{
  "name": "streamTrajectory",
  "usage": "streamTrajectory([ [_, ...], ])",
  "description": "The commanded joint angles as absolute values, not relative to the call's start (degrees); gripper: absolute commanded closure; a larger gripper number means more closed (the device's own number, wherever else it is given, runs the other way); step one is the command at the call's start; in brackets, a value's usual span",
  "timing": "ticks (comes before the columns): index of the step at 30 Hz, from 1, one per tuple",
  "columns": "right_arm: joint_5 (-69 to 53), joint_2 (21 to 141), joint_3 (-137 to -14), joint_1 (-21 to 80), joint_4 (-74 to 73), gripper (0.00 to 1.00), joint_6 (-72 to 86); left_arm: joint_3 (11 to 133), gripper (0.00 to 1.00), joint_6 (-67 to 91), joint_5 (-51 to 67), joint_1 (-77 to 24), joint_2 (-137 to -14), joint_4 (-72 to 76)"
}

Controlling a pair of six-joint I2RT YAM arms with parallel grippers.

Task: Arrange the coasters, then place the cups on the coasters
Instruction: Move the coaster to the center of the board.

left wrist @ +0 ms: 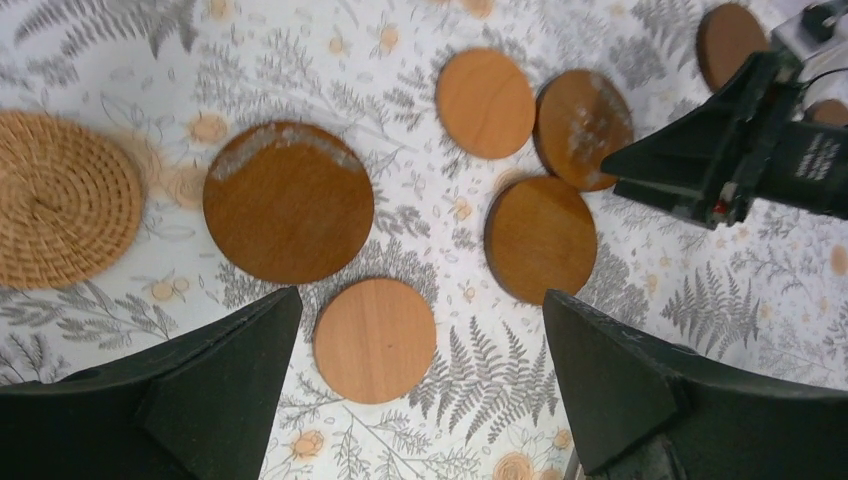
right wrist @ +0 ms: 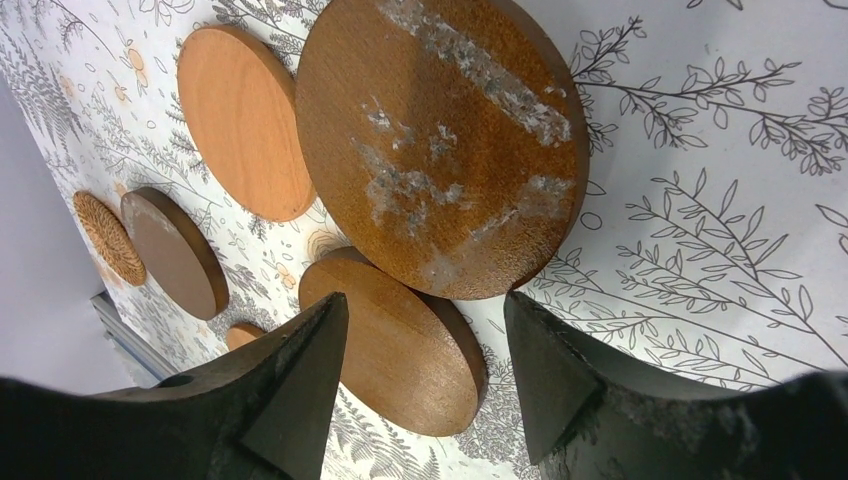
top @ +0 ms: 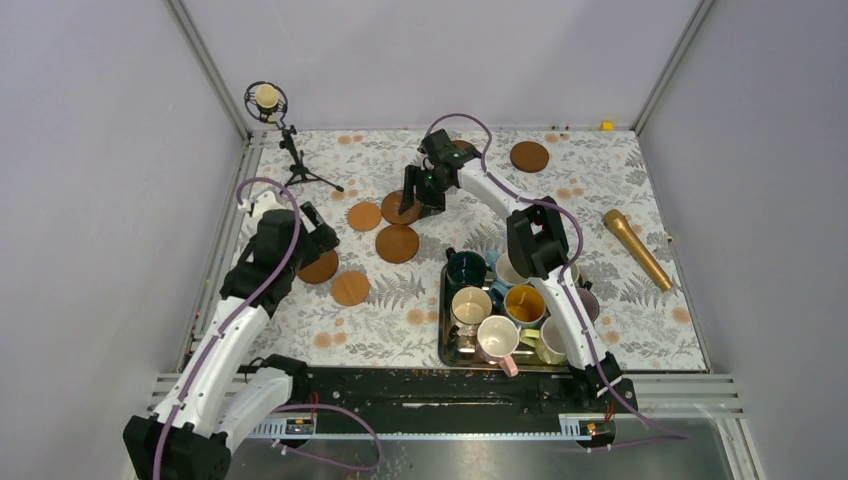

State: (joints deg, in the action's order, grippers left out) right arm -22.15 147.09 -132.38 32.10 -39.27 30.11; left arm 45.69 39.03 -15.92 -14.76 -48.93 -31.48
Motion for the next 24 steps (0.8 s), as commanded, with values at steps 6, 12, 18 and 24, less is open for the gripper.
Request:
streamTrajectory([
  [6, -24.47, 144.59, -133.67, 33.39, -40.51, 0.33, 28.88, 38.43, 0.11, 43.28, -9.57, -10.5, -47.87, -27.09],
  [12, -23.79, 139.99, -132.81, 33.35, -40.33, 0.3, 28.74, 33.48, 0.21, 51.19, -8.67, -4.45, -47.56, -22.99],
  [18, -24.19, 132.98, -127.35, 33.38, -37.71, 0.29, 28.73, 27.48, 0.68, 61.78, -12.46, -1.9, -46.58, -18.51],
  [24, -23.94, 121.6, -113.45, 33.37, -29.39, 0.29, 28.67, 23.51, 0.78, 69.95, -14.28, -1.32, -46.47, -19.1],
])
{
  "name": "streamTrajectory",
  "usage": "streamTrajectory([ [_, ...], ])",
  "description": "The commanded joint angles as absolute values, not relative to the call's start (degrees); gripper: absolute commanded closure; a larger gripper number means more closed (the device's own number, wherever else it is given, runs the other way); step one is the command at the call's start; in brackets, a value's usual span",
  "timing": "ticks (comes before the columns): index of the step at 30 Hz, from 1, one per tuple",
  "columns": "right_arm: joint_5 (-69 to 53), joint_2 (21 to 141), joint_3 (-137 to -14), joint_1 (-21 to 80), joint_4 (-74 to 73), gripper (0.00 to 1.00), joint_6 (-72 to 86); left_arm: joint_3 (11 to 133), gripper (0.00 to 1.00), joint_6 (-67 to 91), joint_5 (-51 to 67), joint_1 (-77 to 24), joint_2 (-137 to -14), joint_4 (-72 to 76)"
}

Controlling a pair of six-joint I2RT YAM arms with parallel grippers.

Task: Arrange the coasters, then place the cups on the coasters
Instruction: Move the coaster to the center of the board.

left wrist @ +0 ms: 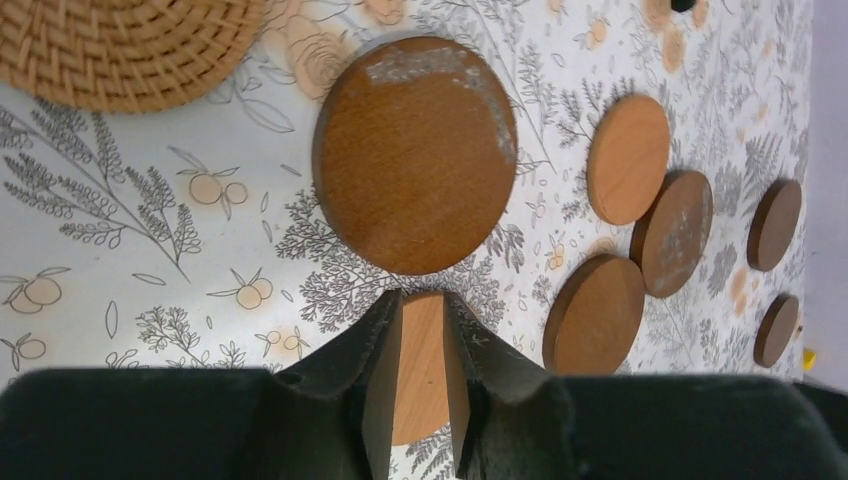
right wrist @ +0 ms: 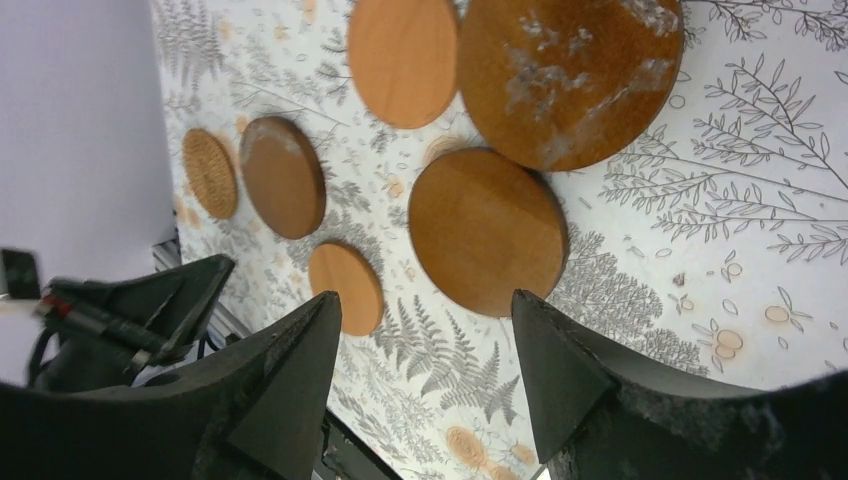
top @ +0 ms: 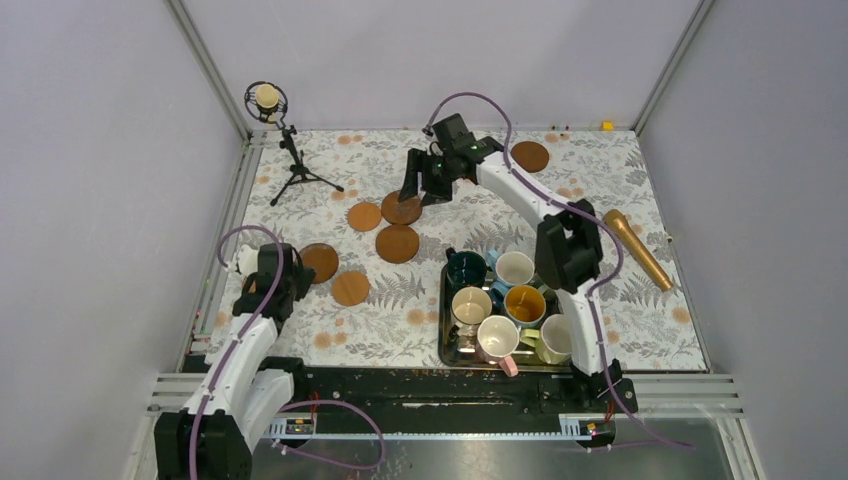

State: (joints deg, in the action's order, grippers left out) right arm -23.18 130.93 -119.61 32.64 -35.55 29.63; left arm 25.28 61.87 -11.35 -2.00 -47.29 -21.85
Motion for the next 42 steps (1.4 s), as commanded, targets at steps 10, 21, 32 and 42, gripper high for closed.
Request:
streamTrajectory([
  [10, -25.59, 110.35, -97.57, 33.3, -19.96, 0.28, 30.16, 19.69, 0.68, 76.09, -10.95, -0.02, -51.99, -9.25],
  [21, -25.52, 107.85, -94.83, 32.43, -19.33, 0.28, 30.23, 18.29, 0.56, 80.42, -12.06, -0.09, -56.56, -8.31],
  [32, -25.85, 107.69, -94.12, 32.17, -18.59, 0.28, 31.03, 15.47, 0.5, 83.53, -13.46, -0.07, -58.05, -4.58],
  [42, -25.26, 105.95, -92.63, 32.0, -18.6, 0.28, 30.22, 21.06, 0.53, 81.83, -11.95, 1.57, -69.4, 4.59],
])
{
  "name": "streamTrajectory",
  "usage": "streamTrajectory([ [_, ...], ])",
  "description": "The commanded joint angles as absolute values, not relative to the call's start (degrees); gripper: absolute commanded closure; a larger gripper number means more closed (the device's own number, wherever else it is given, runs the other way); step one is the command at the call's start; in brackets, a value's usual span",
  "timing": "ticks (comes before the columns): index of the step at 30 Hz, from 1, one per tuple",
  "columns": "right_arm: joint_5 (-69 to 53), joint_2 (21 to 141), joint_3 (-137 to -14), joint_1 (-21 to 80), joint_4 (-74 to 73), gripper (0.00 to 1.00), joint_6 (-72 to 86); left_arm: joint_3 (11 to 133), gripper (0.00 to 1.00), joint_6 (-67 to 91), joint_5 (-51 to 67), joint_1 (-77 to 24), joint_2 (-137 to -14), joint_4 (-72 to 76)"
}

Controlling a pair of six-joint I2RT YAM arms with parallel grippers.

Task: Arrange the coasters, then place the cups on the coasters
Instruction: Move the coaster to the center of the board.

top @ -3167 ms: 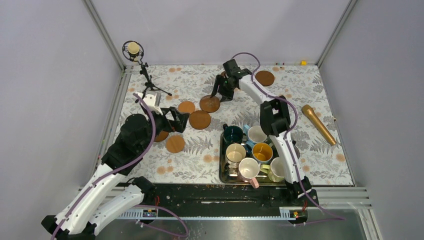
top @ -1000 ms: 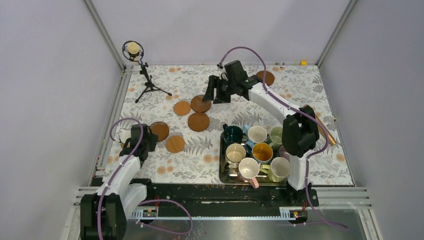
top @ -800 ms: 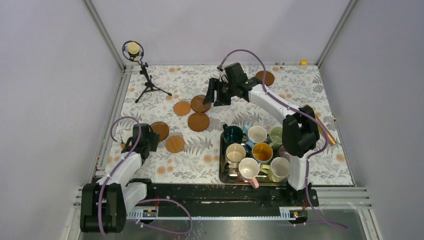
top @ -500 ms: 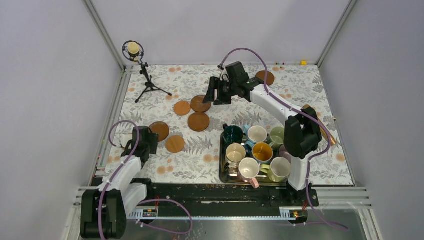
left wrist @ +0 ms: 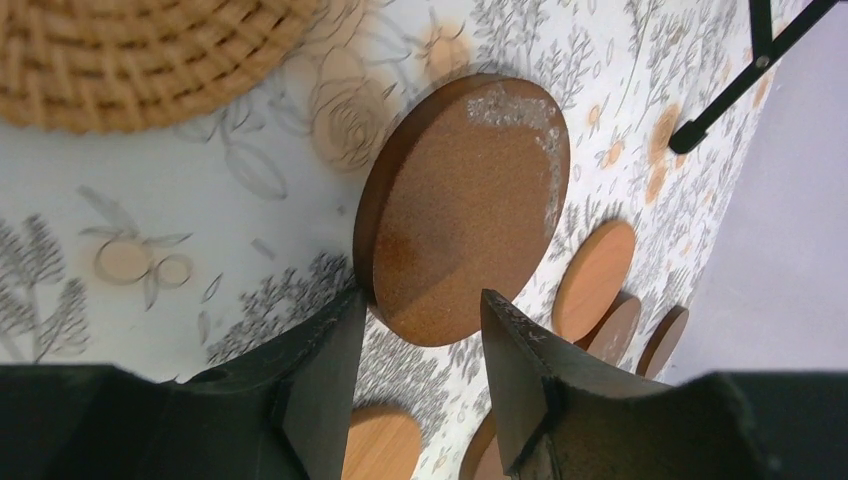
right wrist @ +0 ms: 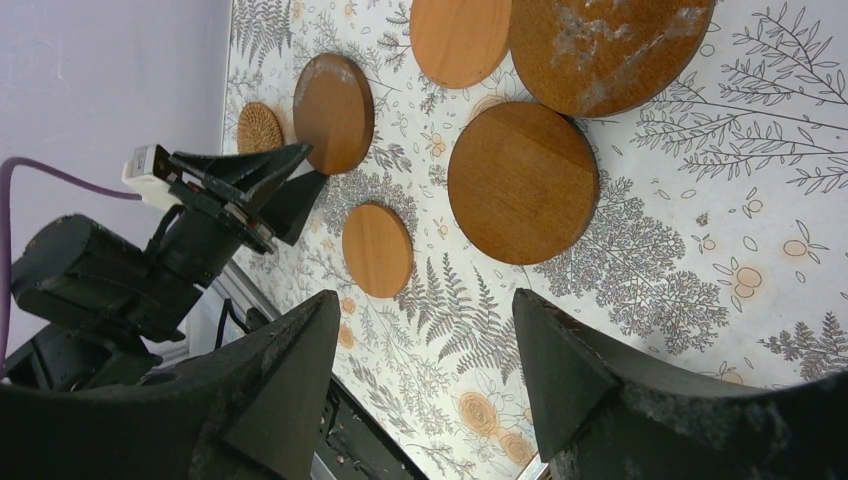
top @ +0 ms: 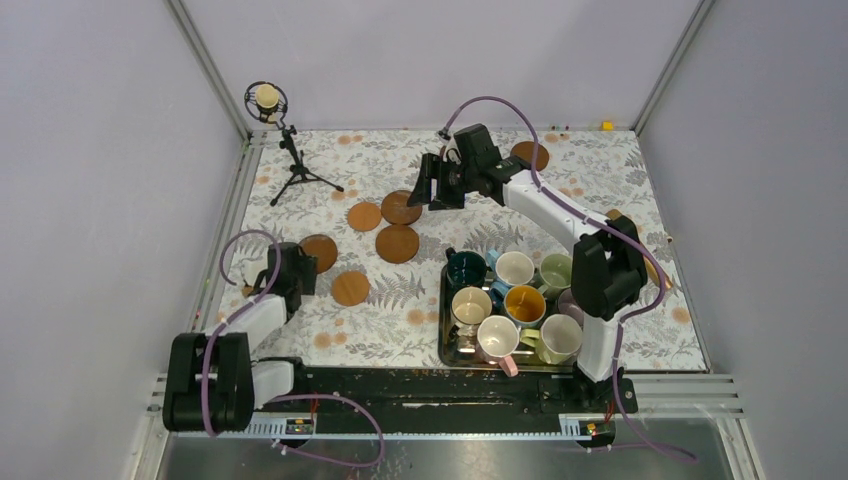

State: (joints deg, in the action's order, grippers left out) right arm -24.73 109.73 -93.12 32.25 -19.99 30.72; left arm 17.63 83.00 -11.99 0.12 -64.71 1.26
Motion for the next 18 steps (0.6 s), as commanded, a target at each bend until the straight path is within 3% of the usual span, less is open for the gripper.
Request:
streamTrajectory([
  [1, -25.22, 105.92, -92.44, 31.97, -18.51, 0.28, 30.22, 21.71, 0.53, 82.12, -11.63, 1.64, -70.63, 5.09],
  [18, -25.21, 106.58, -91.79, 31.27, -18.62, 0.28, 29.08, 37.43, 0.53, 75.98, -11.31, 2.9, -90.12, 14.34],
])
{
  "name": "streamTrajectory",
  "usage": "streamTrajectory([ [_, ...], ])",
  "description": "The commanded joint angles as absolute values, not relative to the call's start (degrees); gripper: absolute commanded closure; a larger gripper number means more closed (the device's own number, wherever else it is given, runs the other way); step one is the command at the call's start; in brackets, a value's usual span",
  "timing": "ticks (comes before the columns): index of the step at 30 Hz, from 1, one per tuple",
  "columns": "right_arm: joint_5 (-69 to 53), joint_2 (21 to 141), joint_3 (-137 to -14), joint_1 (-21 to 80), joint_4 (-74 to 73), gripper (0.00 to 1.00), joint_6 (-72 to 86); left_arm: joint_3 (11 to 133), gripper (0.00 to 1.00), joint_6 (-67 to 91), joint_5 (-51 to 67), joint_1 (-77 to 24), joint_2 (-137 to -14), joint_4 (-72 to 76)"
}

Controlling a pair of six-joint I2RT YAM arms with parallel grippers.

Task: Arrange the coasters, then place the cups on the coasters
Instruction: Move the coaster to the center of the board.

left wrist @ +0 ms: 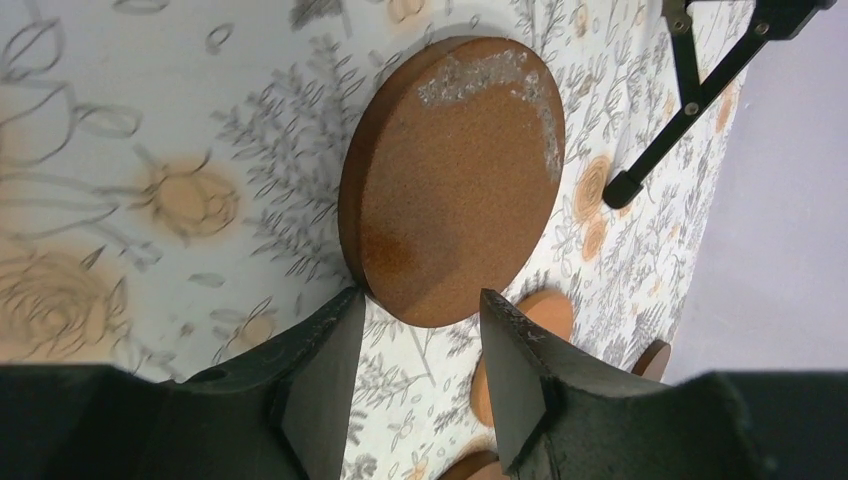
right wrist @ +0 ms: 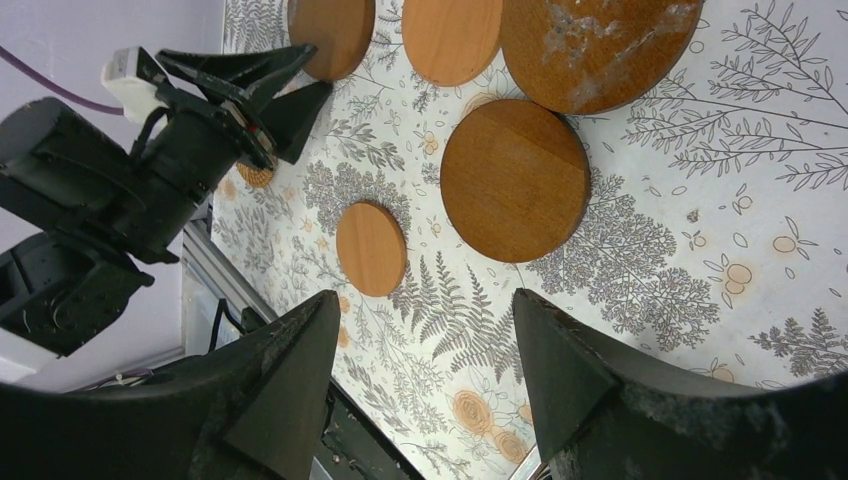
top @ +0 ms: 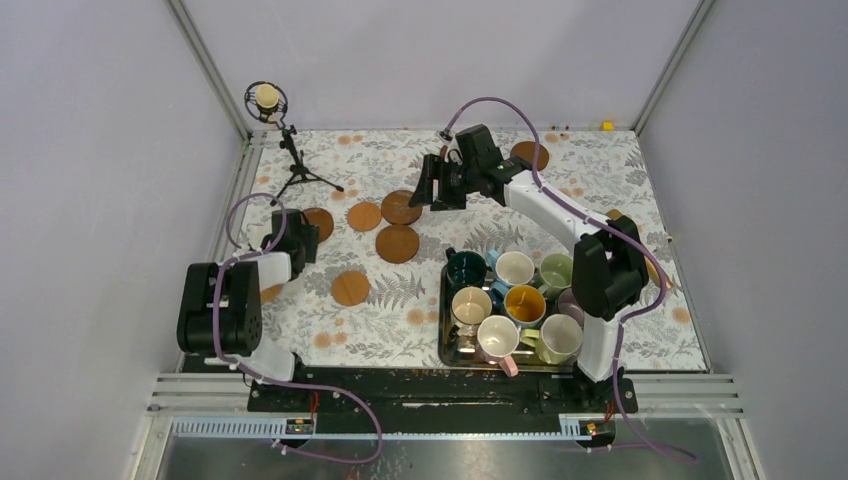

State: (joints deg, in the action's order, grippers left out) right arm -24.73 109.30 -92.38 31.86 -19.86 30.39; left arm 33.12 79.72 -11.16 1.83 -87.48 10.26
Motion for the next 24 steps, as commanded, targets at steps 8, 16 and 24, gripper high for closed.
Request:
streamTrajectory([
  [8, -20.32, 110.73, -93.02, 30.98, -19.89, 0.28, 28.33, 43.35, 0.53, 72.05, -0.87, 5.71, -96.69, 17.71],
  [16, -20.79, 112.18, -92.93, 31.05, -19.79, 0.28, 29.16, 40.45, 0.51, 71.38, 0.91, 5.63, -86.88, 11.28],
  [24, -22.07, 108.65, -89.92, 31.01, -17.79, 0.29, 29.61, 37.78, 0.35, 70.61, -16.24, 7.14, -63.59, -13.51],
])
